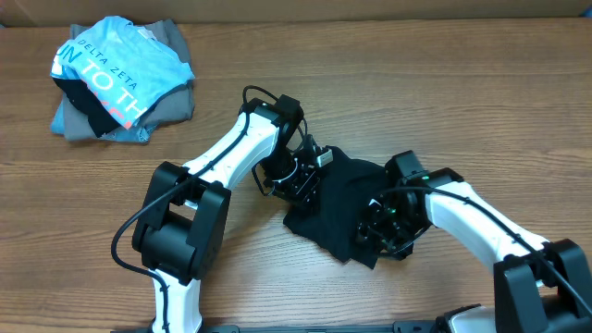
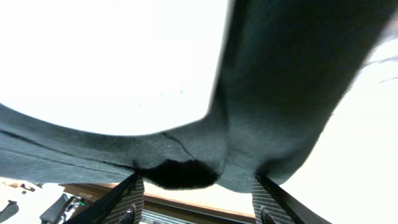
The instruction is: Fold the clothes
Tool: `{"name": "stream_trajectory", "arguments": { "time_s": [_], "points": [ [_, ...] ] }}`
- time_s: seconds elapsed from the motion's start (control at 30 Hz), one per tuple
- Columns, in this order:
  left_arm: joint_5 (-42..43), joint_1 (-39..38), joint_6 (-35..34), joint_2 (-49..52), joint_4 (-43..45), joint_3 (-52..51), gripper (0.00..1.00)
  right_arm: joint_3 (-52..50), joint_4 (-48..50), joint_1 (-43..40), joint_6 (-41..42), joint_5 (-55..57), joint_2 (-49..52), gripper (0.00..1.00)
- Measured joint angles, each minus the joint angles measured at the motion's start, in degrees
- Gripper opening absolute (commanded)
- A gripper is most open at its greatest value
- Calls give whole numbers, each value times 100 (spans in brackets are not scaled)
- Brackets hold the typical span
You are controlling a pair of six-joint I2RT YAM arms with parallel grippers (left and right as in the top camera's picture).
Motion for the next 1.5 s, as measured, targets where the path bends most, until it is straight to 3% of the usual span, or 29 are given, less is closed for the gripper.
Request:
{"name": "stream_trajectory", "arguments": {
  "time_s": [0.17,0.33,0.37,0.5,0.57,0.9,1.2,1.23,1.27,1.3,1.33,1.4,1.5],
  "points": [
    [-50,0,-116,0,125,0,47,-20,103,-61,-111,-68,-66,60],
    [-72,0,-212,0,140,0,48,-264,761,321,219,-166,-66,53],
    [-72,0,-214,0,142,0,48,-319,866,398,299,-173,-66,48],
    [-72,0,-219,0,142,0,50,-426,1169,560,514,-225,-66,12],
    [-74,0,-229,0,142,0,50,-426,1217,540,588,-236,-66,4],
    [-177,0,-234,0,140,0,61,52,-168,-256,170,664,-522,4],
    [-247,0,-234,0,142,0,65,146,-291,-540,-175,1471,-632,4],
    [-247,0,-234,0,140,0,65,146,-293,-540,-155,1692,-632,7],
    [-249,0,-234,0,142,0,65,146,-295,-542,-105,1991,-632,18],
    [-251,0,-234,0,142,0,65,146,-291,-551,-74,2153,-632,38],
    [-269,0,-234,0,142,0,65,146,-291,-568,-79,2347,-632,48],
    [-284,0,-234,0,142,0,65,146,-313,-638,17,2656,-632,53],
    [-291,0,-234,0,144,0,65,146,-337,-780,70,2935,-632,53]
  ]
}}
